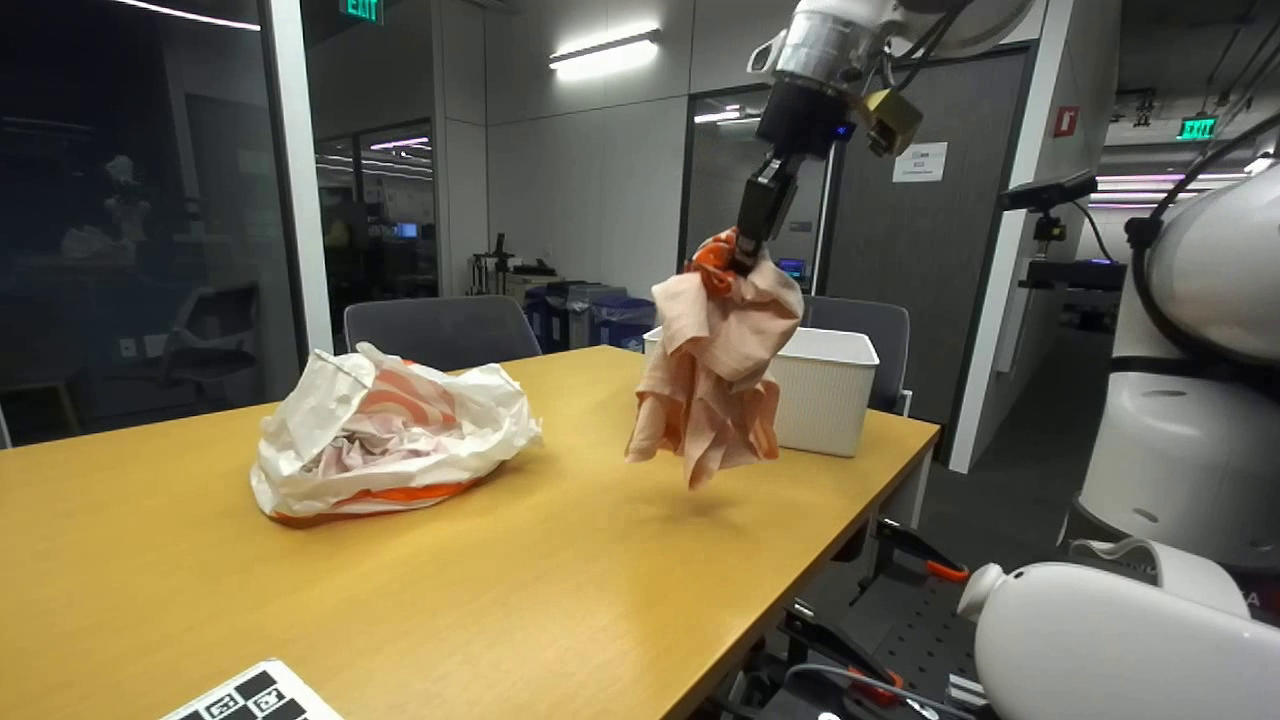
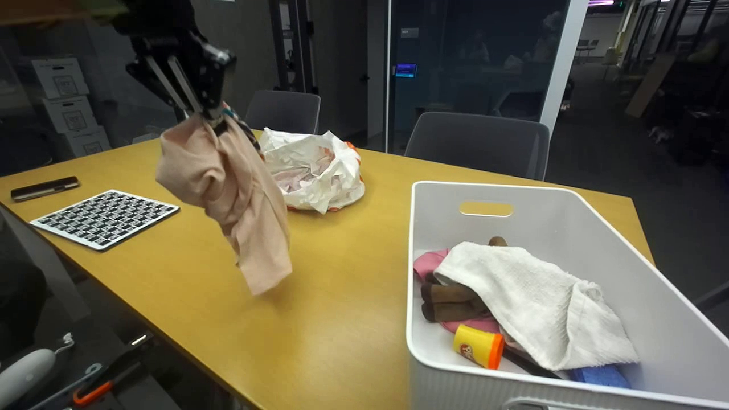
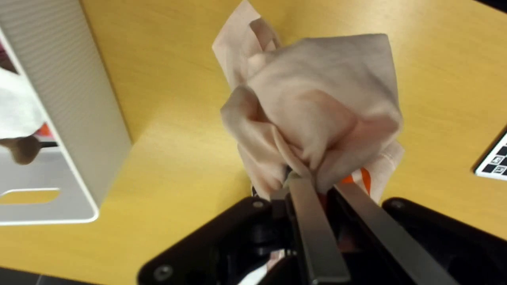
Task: Pick up the light pink shirt and white towel from the basket and put it on the table then pick up the pink shirt and white towel from the table and put them in the plastic bag one by one
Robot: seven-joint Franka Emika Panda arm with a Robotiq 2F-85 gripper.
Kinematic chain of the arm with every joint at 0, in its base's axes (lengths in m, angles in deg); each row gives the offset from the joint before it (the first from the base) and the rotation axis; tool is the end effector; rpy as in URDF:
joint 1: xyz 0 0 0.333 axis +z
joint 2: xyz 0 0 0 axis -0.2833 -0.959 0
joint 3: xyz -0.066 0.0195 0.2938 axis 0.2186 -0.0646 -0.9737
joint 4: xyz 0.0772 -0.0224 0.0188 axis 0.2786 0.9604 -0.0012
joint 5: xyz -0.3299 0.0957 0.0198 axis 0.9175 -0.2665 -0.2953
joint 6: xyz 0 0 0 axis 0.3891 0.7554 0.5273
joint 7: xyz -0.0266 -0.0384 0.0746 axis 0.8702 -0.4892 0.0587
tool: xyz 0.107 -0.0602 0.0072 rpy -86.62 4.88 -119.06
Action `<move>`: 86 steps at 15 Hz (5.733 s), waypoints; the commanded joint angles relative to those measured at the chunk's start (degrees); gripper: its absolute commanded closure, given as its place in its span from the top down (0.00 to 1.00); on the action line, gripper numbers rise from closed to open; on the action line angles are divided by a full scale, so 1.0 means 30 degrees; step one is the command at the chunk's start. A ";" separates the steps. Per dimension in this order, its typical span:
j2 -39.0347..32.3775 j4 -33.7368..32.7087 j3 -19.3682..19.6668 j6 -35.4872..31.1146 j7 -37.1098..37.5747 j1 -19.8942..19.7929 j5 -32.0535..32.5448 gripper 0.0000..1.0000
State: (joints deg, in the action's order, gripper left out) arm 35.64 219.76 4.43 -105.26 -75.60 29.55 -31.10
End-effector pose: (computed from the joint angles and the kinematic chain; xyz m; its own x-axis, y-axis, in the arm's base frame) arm 0.2876 0.0438 0.4595 0.8674 0.3906 0.3082 0.3938 -0.9176 0.0543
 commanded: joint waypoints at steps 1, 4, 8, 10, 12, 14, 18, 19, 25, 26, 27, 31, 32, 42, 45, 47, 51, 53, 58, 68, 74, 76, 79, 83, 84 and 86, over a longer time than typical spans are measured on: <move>-0.4884 -0.0833 0.1281 -0.1806 -0.2610 0.1792 -0.2474 0.02; -0.7983 -0.1597 0.1186 -0.2518 -0.4394 0.2382 -0.3914 0.02; -1.2095 -0.2181 -0.0165 -0.6168 -0.3686 0.0976 -0.2766 0.02; -1.3793 -0.2609 -0.0795 -0.7907 -0.2779 -0.0136 -0.1254 0.02; -1.5268 -0.3545 -0.0962 -0.7804 -0.2142 -0.1164 -0.0035 0.02; -1.4457 -0.2730 -0.1220 -0.7406 -0.2779 -0.1253 -0.0858 0.11; -1.5239 -0.3518 -0.1312 -0.6757 -0.3543 -0.1786 -0.1212 0.58; -1.5194 -0.3438 -0.1417 -0.6726 -0.4588 -0.1755 -0.2078 0.60; -1.6625 -0.4367 -0.1837 -0.5462 -1.1434 -0.1802 -0.8800 1.00; -1.6981 -0.4418 -0.1925 -0.5851 -1.1830 -0.1889 -0.8876 1.00; -1.7395 -0.4506 -0.2041 -0.6161 -1.2179 -0.1945 -0.8920 1.00; -1.9620 -0.4552 -0.2968 -0.9334 -1.0538 -0.1883 -0.6615 1.00; -2.0199 -0.4653 -0.3202 -0.9715 -1.0130 -0.1896 -0.5998 1.00; -2.2392 -0.5919 -0.3378 -0.9883 -0.3334 -0.2028 0.1441 0.59; -2.1836 -0.5969 -0.3423 -0.9674 -0.2433 -0.2160 0.1293 0.36; -2.1327 -0.5904 -0.3131 -0.9795 -0.1619 -0.1942 0.1709 0.22; -1.9525 -0.5607 -0.1782 -0.9606 0.2024 -0.0715 0.4591 0.09; -1.8167 -0.5527 -0.1032 -0.9223 0.4658 0.0084 0.7410 0.11; -1.5647 -0.6160 -0.1175 -0.8062 0.9860 0.0986 1.3535 0.10; -1.9414 -1.1761 -0.2865 -0.7120 0.9275 0.2116 1.4451 0.08; -2.3473 -1.6601 -0.3789 -0.4198 0.7116 0.1634 1.3390 0.09; -2.4670 -1.8025 -0.3751 -0.2952 0.6085 0.1686 1.2792 0.09; -2.6340 -2.0282 -0.3702 -0.0695 0.4609 0.1981 1.2223 0.09; -2.8140 -2.3060 -0.3777 0.2011 0.3140 0.2766 1.2308 0.09; -2.8471 -2.3608 -0.3817 0.2582 0.2848 0.2995 1.2429 0.09; -2.9089 -2.4633 -0.4001 0.3302 0.2163 0.3322 1.2416 0.09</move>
State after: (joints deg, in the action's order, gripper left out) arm -47.95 152.97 -6.83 -100.10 -65.26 37.92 6.56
